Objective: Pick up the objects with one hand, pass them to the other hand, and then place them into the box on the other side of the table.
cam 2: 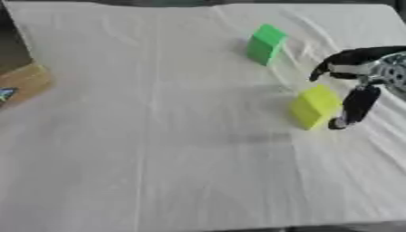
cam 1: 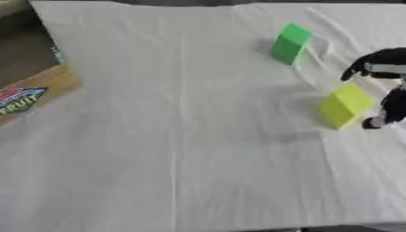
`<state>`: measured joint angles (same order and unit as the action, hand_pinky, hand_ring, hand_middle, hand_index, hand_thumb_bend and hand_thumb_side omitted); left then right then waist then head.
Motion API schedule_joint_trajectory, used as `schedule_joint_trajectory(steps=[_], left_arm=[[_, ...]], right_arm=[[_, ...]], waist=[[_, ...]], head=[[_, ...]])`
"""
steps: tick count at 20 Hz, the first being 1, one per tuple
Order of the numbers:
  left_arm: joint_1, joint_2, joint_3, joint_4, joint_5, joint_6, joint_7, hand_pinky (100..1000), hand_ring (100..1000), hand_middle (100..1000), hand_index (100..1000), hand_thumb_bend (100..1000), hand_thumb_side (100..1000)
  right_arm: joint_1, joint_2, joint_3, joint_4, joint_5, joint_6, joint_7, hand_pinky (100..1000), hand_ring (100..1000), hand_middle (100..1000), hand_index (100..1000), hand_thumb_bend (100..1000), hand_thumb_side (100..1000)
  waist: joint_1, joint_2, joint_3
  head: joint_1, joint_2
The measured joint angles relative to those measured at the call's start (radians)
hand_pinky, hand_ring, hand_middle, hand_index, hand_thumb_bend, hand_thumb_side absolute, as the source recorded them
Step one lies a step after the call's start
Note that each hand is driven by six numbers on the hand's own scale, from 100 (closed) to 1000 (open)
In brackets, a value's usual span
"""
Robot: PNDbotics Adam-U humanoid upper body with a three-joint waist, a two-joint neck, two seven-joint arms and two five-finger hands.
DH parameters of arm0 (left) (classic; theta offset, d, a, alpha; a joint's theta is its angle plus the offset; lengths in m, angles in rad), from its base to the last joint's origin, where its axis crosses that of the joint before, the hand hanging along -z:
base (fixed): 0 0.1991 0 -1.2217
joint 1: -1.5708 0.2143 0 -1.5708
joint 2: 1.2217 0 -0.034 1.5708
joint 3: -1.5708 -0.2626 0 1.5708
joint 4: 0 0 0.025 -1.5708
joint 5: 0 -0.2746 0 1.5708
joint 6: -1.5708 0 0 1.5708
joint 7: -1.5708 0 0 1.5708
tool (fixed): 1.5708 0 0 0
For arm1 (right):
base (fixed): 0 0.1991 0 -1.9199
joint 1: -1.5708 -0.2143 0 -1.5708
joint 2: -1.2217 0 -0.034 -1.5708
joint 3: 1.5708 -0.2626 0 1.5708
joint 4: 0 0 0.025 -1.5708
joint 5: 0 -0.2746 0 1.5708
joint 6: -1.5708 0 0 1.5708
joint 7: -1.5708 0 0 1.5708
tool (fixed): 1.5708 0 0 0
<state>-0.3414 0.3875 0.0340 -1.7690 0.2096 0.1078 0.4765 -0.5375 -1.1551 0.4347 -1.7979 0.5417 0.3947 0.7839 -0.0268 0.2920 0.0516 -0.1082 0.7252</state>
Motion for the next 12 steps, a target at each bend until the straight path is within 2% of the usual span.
schedule_joint_trajectory(steps=[12], left_arm=[[-0.002,0.000,-0.001,0.000,0.001,0.003,-0.005,456,791,670,790,200,878]], right_arm=[[-0.046,0.048,0.029,0.080,0.033,-0.024,0.009,1000,912,919,896,550,100]], waist=[[0.000,0.005,0.003]], head=[[0.001,-0.008]])
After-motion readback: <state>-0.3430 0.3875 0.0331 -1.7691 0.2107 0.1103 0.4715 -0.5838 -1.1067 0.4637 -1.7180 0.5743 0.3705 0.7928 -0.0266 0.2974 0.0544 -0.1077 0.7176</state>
